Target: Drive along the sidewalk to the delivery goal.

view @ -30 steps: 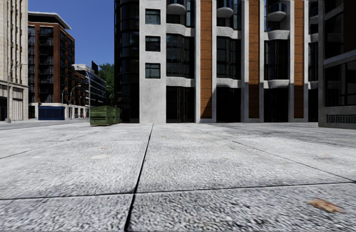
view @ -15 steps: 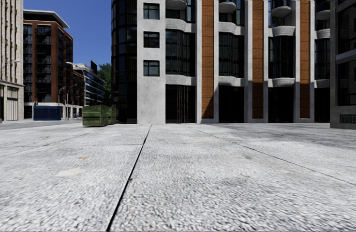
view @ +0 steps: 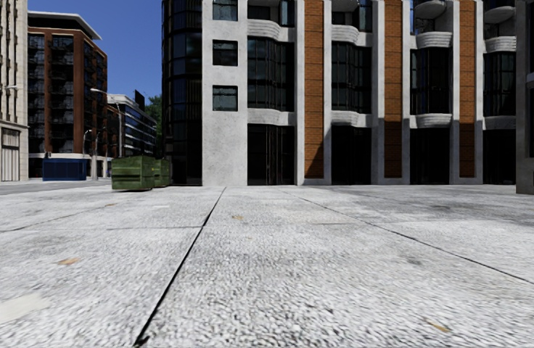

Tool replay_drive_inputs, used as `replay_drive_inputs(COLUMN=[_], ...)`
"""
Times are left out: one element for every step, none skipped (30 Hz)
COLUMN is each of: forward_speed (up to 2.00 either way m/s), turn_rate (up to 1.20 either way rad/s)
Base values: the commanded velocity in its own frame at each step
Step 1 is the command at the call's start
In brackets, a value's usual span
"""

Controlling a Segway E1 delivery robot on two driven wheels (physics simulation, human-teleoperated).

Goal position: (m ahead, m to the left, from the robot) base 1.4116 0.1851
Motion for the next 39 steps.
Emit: replay_drive_inputs(forward_speed=[1.74,1.59,1.41,1.41,1.30,1.21,1.11,1.03,1.00,0.98,0.97,0.96,0.96,0.96,0.96,0.96,0.95,0.94,0.89,0.85,0.83,0.83,0.83,0.83,0.83,0.78,0.00,0.00,0.00,0.00,0.00,0.00,0.00,0.00,0.00,0.00,0.00,0.00,0.00], turn_rate=[0.00,0.00,0.00,0.00,0.00,0.00,0.00,0.00,0.00,0.00,0.00,0.00,0.00,0.00,0.00,0.00,0.00,0.00,0.00,0.00,0.00,0.00,0.00,0.00,0.00,0.00,0.00,0.00,0.00,0.00,0.00,0.00,0.00,0.00,0.00,0.00,0.00,0.00,0.00])
